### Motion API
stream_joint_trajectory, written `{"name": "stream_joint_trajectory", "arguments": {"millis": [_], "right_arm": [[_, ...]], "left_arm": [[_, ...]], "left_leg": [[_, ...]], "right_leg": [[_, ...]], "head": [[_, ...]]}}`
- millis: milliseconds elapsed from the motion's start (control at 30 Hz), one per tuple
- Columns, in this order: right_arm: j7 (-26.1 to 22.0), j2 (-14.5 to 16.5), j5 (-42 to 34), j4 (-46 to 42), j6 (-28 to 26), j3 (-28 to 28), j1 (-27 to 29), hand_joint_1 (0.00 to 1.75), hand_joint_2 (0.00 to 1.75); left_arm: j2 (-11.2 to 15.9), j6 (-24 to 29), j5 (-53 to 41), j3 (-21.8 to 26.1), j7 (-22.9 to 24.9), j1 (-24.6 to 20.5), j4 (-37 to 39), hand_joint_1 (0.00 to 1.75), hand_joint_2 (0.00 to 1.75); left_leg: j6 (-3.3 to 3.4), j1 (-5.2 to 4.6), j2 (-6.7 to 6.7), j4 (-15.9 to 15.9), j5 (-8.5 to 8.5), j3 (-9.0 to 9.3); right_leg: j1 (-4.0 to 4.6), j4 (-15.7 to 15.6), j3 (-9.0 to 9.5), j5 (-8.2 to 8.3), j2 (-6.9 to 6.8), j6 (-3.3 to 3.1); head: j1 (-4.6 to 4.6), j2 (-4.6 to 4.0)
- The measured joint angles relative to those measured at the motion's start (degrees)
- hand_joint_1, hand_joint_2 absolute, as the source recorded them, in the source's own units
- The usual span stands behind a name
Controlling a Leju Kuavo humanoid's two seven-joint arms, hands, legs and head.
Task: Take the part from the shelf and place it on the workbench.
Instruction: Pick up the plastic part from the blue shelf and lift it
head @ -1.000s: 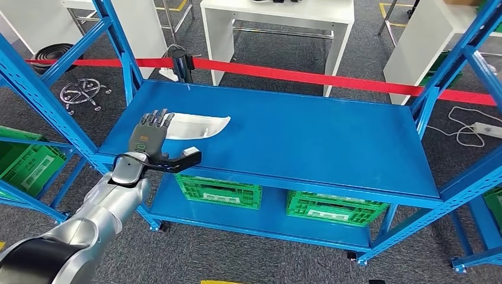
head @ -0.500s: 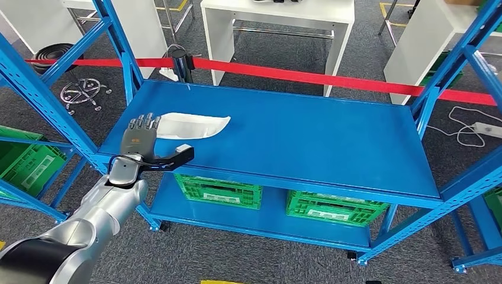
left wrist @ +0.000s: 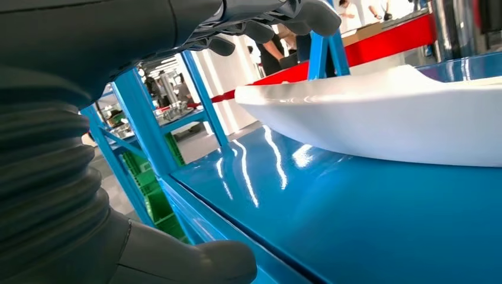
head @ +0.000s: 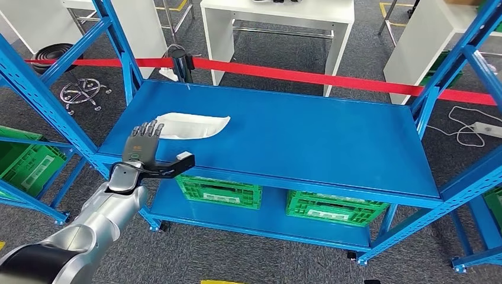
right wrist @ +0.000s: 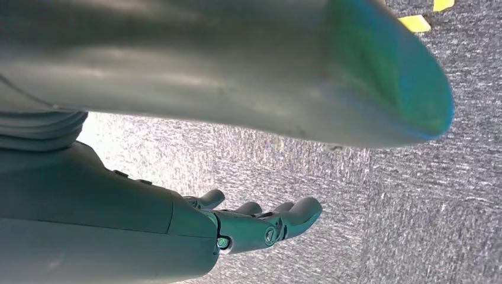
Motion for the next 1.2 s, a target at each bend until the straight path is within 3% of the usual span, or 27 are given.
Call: {"name": "stream_joint_trajectory", "arguments": {"millis": [367,500,700,833,1000,1200], "right_arm": [[0.52,0.00,0.22,0.00,0.24,-0.01,-0.03,0.00,0.00],[0.70,0.00,0.27,0.00,0.24,-0.01,-0.04,0.00,0.00],[0.50,0.00,0.31,0.00,0.24,-0.01,-0.04,0.00,0.00],[0.49,0.00,0.31,0.00,0.24,0.00,-0.04,0.00,0.00],[0.14,0.00,0.43,0.00,0.25,0.00,-0.05,0.00,0.00],[-0.23,0.00,0.49,0.00,0.35,-0.01,-0.06,0.00,0.00]], "left_arm": [[-0.64,4.34,-0.28,0.01,-1.90,1.19,-0.01,0.01,1.75],[-0.95,5.00,-0.28,0.04,-2.68,1.32,-0.01,0.96,1.75],[-1.49,4.92,-0.20,0.12,-3.44,1.39,-0.01,1.01,1.75],[-1.63,4.92,-0.19,0.19,-3.45,1.42,-0.01,1.50,1.75],[-1.80,4.81,-0.19,0.46,-3.36,1.48,-0.01,1.64,1.75],[-1.85,4.44,-0.17,0.57,-2.96,1.58,-0.01,1.70,1.75]], "left_leg": [[0.00,0.00,0.00,0.00,0.00,-0.01],[0.00,0.00,-0.01,0.00,0.00,-0.01],[0.00,0.00,0.00,0.00,0.00,-0.01],[0.00,0.00,0.00,0.00,0.00,-0.01],[0.00,0.00,0.00,0.00,0.00,-0.01],[0.00,0.00,0.00,0.00,0.00,-0.02]], "right_leg": [[0.00,0.00,-0.02,0.00,0.00,0.00],[0.00,0.00,-0.02,0.00,-0.01,0.00],[0.00,0.00,-0.02,0.00,0.00,0.00],[0.00,0.00,-0.02,0.00,0.00,0.00],[0.00,0.01,-0.02,0.00,0.00,0.00],[0.00,0.01,-0.02,0.00,0.00,0.00]], "head": [[0.00,0.00],[0.00,0.00],[0.00,0.00],[0.00,0.00],[0.00,0.00],[0.00,0.00]]}}
